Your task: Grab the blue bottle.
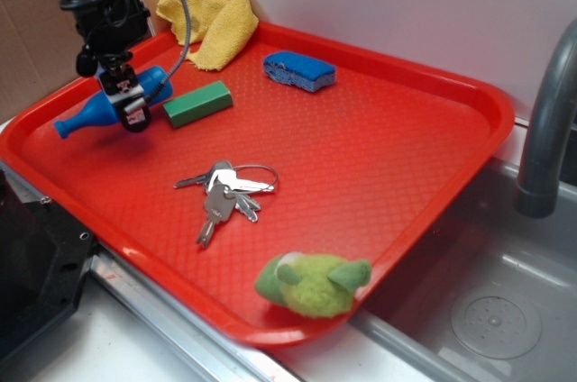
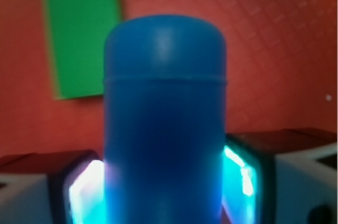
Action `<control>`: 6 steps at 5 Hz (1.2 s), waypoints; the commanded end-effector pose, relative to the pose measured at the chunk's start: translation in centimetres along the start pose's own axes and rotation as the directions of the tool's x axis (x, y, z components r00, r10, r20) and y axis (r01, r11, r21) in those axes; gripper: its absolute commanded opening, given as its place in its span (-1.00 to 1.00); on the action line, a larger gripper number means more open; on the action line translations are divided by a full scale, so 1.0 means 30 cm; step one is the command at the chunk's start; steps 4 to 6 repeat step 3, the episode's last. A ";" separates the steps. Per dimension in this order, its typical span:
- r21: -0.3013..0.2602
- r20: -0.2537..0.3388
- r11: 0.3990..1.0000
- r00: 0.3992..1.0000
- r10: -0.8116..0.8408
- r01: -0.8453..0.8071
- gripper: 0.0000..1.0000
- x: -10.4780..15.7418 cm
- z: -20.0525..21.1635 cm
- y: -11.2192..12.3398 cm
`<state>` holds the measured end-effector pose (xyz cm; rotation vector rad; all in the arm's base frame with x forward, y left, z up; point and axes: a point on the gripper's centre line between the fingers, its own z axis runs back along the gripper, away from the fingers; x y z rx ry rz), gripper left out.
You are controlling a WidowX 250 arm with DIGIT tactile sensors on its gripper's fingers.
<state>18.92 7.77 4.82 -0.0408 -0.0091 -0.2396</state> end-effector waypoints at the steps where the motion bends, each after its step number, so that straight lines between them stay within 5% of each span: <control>1: 0.009 0.171 0.998 0.983 0.061 -0.063 -1.00 0.129 0.363 -0.266; 2: -0.106 0.144 0.989 0.983 0.113 -0.098 -1.00 0.165 0.536 -0.410; 3: -0.151 0.060 0.968 0.976 0.210 -0.199 -1.00 0.198 0.586 -0.440; 6: -0.151 0.060 0.968 0.976 0.210 -0.199 -1.00 0.198 0.586 -0.440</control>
